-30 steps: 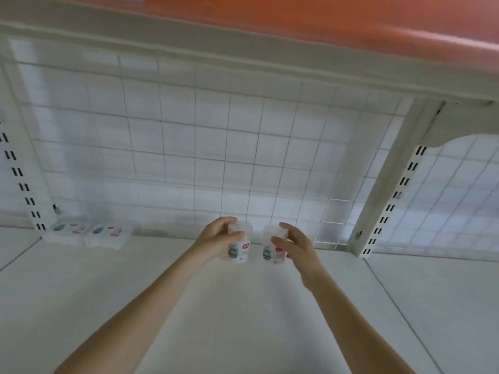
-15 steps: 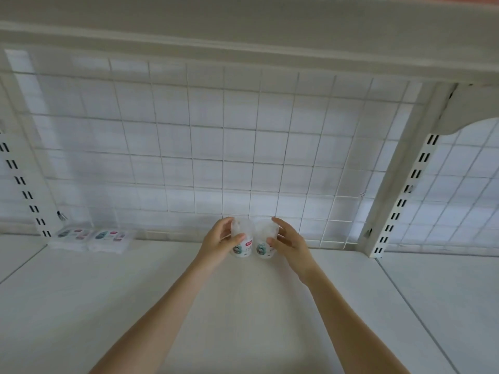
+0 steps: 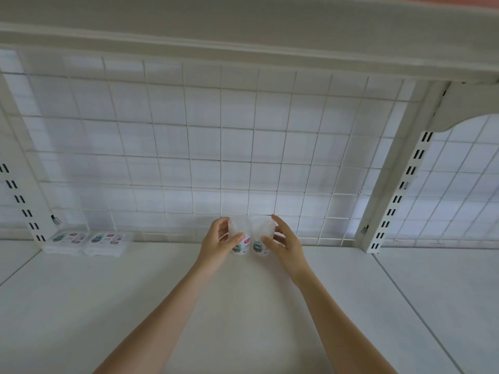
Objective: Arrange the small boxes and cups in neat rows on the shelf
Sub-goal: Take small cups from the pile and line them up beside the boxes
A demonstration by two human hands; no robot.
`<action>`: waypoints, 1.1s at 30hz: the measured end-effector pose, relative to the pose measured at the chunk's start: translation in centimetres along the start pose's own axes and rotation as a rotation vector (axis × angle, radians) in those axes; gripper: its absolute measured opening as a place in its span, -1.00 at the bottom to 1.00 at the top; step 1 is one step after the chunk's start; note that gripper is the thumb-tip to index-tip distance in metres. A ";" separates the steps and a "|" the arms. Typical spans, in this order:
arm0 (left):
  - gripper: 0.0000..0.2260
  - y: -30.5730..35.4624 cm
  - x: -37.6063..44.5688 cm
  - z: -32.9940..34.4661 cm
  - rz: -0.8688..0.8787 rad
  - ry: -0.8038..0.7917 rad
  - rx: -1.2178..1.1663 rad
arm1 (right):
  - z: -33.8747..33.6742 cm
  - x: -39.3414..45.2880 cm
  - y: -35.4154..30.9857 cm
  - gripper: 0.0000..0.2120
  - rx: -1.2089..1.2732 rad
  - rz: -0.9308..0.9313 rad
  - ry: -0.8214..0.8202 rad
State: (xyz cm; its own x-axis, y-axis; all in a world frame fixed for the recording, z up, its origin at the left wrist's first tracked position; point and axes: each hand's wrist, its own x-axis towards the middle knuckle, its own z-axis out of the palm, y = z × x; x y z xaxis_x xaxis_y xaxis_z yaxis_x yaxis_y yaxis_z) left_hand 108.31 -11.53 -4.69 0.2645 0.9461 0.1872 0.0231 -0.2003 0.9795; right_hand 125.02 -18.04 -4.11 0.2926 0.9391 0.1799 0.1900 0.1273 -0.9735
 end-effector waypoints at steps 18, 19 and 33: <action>-0.65 3.7 -9.5 -5.1 0.243 -0.233 0.801 | -1.2 -10.9 -5.4 -0.52 -0.943 -0.180 -0.067; -0.64 4.2 -10.8 -5.3 0.242 -0.226 0.808 | -1.0 -12.3 -5.5 -0.53 -0.967 -0.200 -0.072; -0.77 3.0 -39.6 -7.5 0.276 0.323 0.993 | 1.9 -33.9 -2.6 -0.68 -0.750 -0.630 -0.305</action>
State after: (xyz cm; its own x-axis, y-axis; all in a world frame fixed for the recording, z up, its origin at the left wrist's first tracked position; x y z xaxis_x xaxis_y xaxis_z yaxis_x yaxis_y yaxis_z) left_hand 90.66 -47.70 -8.60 0.1169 0.8297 0.5459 0.8114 -0.3967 0.4292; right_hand 112.81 -49.62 -7.98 -0.2941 0.8252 0.4822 0.7945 0.4915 -0.3566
